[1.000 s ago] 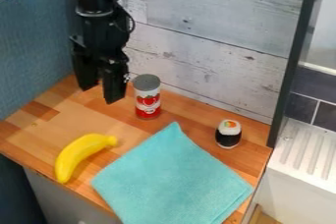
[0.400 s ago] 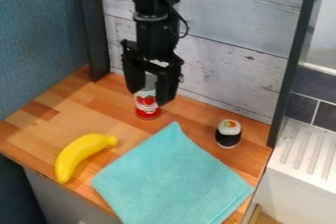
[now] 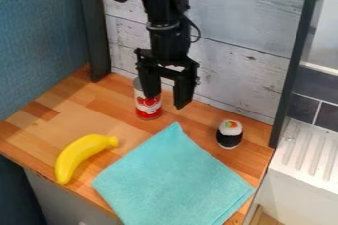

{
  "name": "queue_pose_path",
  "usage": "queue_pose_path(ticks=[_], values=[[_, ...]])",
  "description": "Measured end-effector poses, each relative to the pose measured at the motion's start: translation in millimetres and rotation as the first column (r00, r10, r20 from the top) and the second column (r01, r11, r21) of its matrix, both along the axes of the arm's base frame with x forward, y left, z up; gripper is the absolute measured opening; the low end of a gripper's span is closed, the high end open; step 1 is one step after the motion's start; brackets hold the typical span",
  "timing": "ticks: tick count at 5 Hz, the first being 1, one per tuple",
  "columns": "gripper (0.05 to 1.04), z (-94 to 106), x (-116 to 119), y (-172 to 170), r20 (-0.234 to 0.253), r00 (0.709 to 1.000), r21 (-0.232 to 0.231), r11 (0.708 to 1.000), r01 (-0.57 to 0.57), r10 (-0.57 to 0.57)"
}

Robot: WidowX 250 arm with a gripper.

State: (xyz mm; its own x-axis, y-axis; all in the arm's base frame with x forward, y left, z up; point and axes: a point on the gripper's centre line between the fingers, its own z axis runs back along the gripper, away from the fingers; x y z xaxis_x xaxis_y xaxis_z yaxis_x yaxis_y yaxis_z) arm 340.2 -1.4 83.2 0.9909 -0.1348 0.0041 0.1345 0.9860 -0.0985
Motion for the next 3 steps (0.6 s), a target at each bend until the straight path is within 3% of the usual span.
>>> queue_pose_path(ticks=[3], values=[[0.996,-19.4,18.4,-11.2,-0.019,1.0,-0.063,0.998,0.003,-0.004]])
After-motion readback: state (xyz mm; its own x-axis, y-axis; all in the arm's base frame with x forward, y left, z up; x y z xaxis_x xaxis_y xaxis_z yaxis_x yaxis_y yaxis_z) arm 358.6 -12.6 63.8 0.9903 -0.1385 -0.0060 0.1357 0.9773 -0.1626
